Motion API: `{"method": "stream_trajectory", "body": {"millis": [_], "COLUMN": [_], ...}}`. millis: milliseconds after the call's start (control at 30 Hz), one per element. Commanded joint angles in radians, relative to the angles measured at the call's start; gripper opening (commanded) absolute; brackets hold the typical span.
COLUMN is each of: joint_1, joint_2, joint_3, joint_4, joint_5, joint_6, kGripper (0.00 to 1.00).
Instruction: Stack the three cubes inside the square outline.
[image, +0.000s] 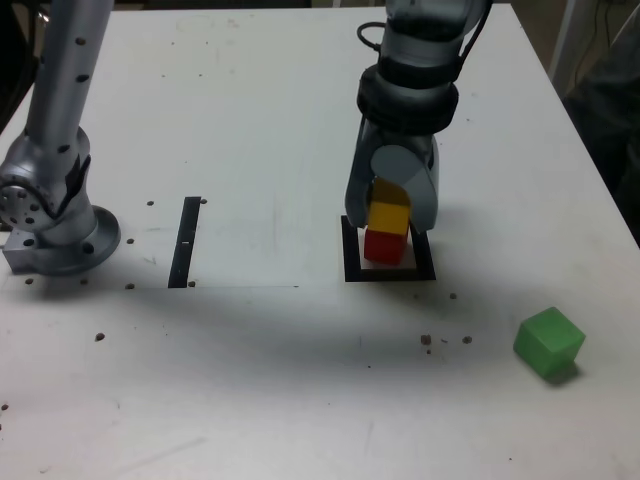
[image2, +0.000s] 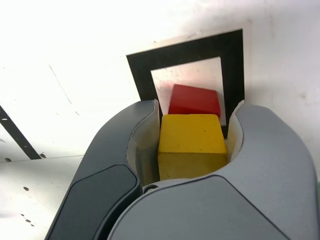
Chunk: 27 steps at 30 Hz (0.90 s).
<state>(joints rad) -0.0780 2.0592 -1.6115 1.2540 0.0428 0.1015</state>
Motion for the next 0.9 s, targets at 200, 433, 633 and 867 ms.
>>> {"method": "stream_trajectory", "body": {"millis": [200, 433, 633, 867], "joint_1": [0.004, 0.006, 0.007, 0.007], "joint_2": [0.002, 0.009, 0.006, -0.009], "joint_3": [0.008, 0.017, 0.021, 0.017], "joint_4": [-0.011, -0.022, -0.018, -0.015], "joint_5": [-0.006, -0.017, -0.008, 0.007], "joint_6": [0.015, 0.022, 0.025, 0.029], "kGripper": [0.26, 0.42, 0.62, 0.96]}}
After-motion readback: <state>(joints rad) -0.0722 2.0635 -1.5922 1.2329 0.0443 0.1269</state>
